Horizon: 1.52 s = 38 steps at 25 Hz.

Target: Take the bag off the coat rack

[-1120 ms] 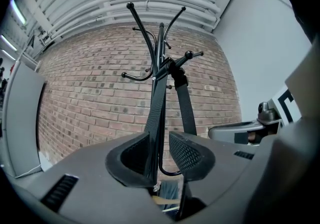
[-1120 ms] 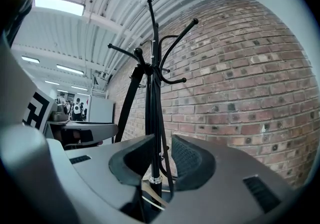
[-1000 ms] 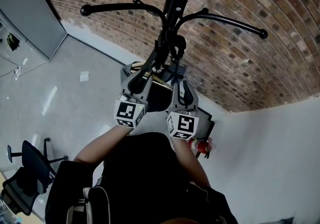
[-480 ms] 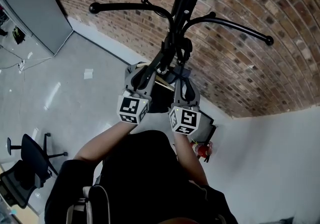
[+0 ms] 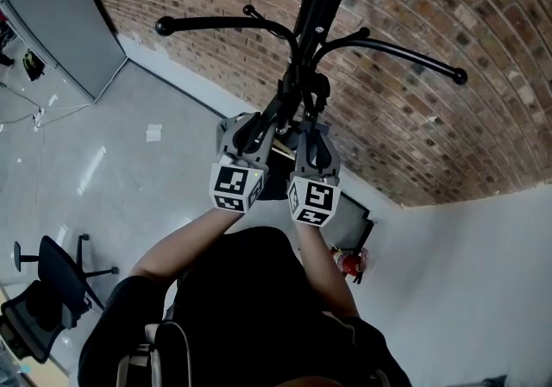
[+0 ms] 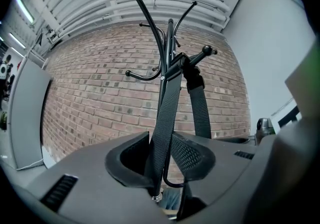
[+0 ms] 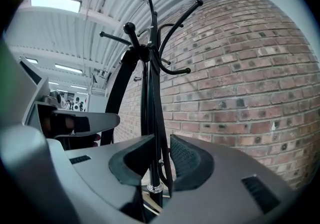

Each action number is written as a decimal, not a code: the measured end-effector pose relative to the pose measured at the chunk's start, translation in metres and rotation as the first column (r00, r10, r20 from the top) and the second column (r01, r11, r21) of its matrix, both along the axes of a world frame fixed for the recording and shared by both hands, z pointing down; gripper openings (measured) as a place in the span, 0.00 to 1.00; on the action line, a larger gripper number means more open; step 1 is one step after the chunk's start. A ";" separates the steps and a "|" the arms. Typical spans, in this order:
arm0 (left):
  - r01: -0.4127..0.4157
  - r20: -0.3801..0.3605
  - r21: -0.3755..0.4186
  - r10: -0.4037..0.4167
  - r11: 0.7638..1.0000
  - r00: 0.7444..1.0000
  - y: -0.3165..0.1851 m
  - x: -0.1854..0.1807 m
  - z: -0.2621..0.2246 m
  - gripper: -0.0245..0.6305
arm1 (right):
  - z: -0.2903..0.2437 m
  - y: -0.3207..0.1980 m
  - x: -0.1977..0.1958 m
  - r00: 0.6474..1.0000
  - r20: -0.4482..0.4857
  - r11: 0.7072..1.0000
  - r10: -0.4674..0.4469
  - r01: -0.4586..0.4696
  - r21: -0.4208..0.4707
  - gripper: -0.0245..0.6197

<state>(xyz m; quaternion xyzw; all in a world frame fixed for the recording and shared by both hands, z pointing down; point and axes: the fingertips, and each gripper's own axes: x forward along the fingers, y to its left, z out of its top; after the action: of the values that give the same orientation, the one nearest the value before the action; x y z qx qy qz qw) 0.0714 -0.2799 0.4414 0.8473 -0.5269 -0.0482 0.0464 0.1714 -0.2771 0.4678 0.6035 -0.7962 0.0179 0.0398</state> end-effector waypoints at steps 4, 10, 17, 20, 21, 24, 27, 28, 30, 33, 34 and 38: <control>-0.005 0.011 0.008 0.005 1.000 1.000 -0.008 -0.001 -0.002 0.22 | -0.001 -0.010 0.003 1.000 -0.016 1.000 0.012 -0.013 -0.004 0.18; -0.030 0.013 -0.034 0.030 0.999 0.999 -0.017 -0.001 0.005 0.22 | 0.006 -0.016 0.004 1.000 -0.003 1.000 -0.008 0.008 -0.030 0.09; 0.012 -0.067 -0.017 -0.013 1.000 0.998 -0.009 -0.017 -0.001 0.07 | 0.006 -0.012 0.002 0.998 0.032 0.999 -0.045 0.046 -0.030 0.07; 0.016 -0.073 -0.014 -0.017 1.000 0.997 -0.009 -0.021 -0.004 0.07 | 0.001 -0.009 0.012 0.999 0.039 1.000 -0.020 0.021 -0.020 0.07; 0.014 -0.079 -0.010 -0.014 1.000 0.997 -0.009 -0.022 -0.006 0.07 | 0.000 -0.008 0.015 0.999 0.044 1.000 -0.015 0.015 -0.018 0.07; 0.014 -0.107 0.014 -0.012 1.000 0.994 -0.006 -0.026 -0.013 0.07 | -0.004 -0.004 0.022 0.998 0.068 1.000 -0.002 0.003 -0.016 0.07; 0.011 -0.115 0.024 -0.008 1.000 0.993 -0.001 -0.027 -0.019 0.07 | -0.010 -0.001 0.028 0.992 0.126 1.000 0.008 -0.006 -0.018 0.07; 0.009 -0.115 0.025 -0.006 1.000 0.993 -0.001 -0.027 -0.020 0.07 | -0.013 -0.001 0.028 0.990 0.140 1.000 0.010 -0.008 -0.015 0.07; 0.007 -0.117 0.028 -0.004 1.000 0.993 -0.001 -0.028 -0.024 0.07 | -0.020 -0.001 0.028 0.989 0.150 1.000 0.012 -0.012 -0.004 0.07; 0.002 -0.125 0.041 0.003 0.999 0.992 -0.001 -0.032 -0.035 0.07 | -0.033 -0.001 0.027 0.984 0.175 1.000 0.017 -0.020 0.015 0.07; -0.001 -0.128 0.047 0.007 0.999 0.992 0.000 -0.033 -0.039 0.07 | -0.038 0.000 0.026 0.983 0.182 0.999 0.016 -0.020 0.024 0.07; -0.011 -0.135 0.075 0.021 0.997 0.991 0.004 -0.037 -0.055 0.07 | -0.055 0.009 0.026 0.973 0.231 0.999 0.004 -0.016 0.051 0.07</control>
<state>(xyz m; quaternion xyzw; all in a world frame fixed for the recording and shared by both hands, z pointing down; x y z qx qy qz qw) 0.0340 -0.2764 0.3867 0.8475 -0.5134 -0.1247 0.0513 0.1973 -0.2685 0.4127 0.6023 -0.7925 0.0670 -0.0690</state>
